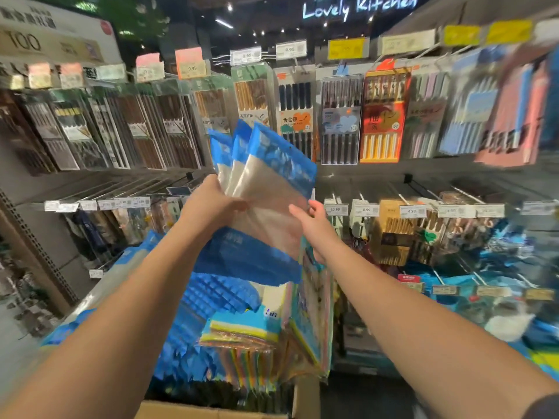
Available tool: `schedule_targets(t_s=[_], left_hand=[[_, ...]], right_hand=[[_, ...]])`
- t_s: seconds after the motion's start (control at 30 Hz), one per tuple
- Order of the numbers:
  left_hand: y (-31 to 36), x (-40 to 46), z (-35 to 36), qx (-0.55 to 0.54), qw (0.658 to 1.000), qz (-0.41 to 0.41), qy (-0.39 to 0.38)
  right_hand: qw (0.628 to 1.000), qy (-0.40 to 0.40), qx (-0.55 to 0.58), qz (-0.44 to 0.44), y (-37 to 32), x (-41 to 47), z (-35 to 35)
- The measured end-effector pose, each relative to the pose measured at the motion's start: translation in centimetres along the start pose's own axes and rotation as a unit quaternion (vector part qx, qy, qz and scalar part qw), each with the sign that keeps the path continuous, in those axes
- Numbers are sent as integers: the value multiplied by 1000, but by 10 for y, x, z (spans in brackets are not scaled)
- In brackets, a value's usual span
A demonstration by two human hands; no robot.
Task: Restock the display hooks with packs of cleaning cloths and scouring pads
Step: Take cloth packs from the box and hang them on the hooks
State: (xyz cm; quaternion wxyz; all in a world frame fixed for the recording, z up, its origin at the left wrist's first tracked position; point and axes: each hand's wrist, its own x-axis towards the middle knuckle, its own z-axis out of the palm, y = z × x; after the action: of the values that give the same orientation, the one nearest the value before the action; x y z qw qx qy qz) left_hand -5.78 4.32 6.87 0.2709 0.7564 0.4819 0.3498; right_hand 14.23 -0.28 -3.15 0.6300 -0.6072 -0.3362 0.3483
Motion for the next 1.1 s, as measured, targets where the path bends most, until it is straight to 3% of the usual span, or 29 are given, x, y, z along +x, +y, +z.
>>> schedule_targets(t_s=[0.13,0.3,0.57,0.73,0.97,1.1], left_hand=[[9,-48,16,-206,977,3,-48],[14,-95,79,-321,933,-18,-159],[65,-176,220,-331,873,-19,-358],[128,-234,319,-336,814,-5,-474],[229,-314,463,-345,769,12,-538],[297,-356,541,-369,746,-40,-552]], right_hand=[[987,2,158,39,-5,-32,-49],[969,-26,221,105,10,-101,-134],[948,149,253,123,73,-210,-287],[933,226,262,99,98,-272,-402],[926,292,228,70,102,-338,-572],[918,334,205,56,101,-379,-672]])
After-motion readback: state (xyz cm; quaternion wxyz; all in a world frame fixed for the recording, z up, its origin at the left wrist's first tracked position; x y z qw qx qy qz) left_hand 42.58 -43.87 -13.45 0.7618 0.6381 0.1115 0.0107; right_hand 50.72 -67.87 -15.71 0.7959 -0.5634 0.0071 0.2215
